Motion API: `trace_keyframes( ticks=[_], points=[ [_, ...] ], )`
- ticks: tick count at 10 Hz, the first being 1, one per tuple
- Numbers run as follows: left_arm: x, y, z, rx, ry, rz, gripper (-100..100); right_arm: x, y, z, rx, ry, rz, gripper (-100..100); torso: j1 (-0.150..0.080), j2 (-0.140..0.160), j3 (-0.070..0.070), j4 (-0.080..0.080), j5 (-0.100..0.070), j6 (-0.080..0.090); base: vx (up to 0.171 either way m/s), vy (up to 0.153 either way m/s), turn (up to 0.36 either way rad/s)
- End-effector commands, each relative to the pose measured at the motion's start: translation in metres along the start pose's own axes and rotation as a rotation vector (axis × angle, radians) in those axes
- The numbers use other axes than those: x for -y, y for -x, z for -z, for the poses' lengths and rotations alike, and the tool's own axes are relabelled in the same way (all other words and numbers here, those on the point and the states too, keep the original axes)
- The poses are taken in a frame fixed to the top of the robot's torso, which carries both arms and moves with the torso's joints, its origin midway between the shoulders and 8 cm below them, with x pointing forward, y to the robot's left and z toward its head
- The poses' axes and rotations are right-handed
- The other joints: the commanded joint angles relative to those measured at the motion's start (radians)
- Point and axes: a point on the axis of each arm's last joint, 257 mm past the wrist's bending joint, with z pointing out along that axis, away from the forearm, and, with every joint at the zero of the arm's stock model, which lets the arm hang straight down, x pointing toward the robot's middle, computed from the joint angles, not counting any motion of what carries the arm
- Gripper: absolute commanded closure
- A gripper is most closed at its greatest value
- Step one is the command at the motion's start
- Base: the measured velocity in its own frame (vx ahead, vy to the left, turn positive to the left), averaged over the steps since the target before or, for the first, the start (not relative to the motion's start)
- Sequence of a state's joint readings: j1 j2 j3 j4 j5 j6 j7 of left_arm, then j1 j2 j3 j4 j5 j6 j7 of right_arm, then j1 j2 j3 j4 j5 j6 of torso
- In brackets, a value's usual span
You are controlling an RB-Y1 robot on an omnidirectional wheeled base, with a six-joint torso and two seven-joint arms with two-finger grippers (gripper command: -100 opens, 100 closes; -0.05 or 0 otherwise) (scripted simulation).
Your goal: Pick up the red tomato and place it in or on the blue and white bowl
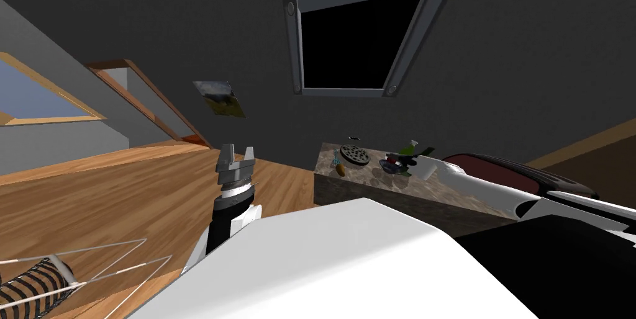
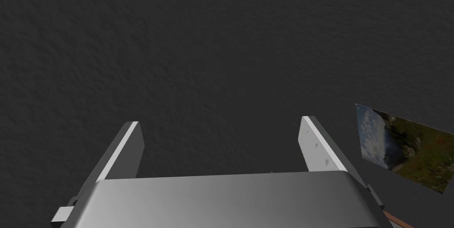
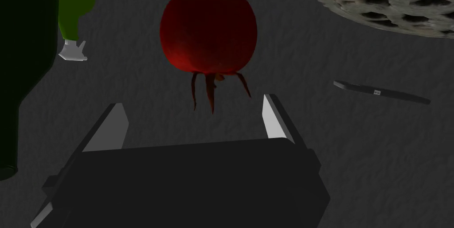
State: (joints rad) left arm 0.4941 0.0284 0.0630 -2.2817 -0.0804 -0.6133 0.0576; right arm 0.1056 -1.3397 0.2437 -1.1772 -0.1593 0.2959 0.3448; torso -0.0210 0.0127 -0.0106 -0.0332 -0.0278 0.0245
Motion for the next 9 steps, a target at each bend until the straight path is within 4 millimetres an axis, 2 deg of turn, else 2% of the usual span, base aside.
trace_keyframes(
  ticks=[1, 7, 8, 9],
  points=[
    [0.000, 0.000, 0.000, 0.000, 0.000, 0.000, 0, 0.009, 0.015, 0.003, 0.002, -0.026, -0.009, -100, 0.000, 0.000, 0.000, 0.000, 0.000, 0.000, -0.108, -0.010, 0.151],
    [0.000, 0.000, 0.000, 0.000, 0.000, 0.000, 0, 0.054, 0.072, 0.018, 0.015, -0.137, -0.051, -100, 0.000, 0.003, 0.002, 0.001, 0.000, 0.000, -0.137, 0.001, 0.212],
    [0.000, 0.000, 0.000, 0.000, 0.000, 0.000, 0, 0.054, 0.072, 0.018, 0.015, -0.137, -0.051, -100, -0.001, 0.003, 0.002, 0.001, 0.000, 0.000, -0.092, 0.006, 0.069],
    [0.000, 0.000, 0.000, 0.000, 0.000, 0.000, 0, 0.060, 0.081, 0.021, 0.017, -0.155, -0.059, -100, 0.000, 0.001, 0.001, 0.000, 0.000, 0.001, -0.086, 0.018, 0.127]
  ],
)
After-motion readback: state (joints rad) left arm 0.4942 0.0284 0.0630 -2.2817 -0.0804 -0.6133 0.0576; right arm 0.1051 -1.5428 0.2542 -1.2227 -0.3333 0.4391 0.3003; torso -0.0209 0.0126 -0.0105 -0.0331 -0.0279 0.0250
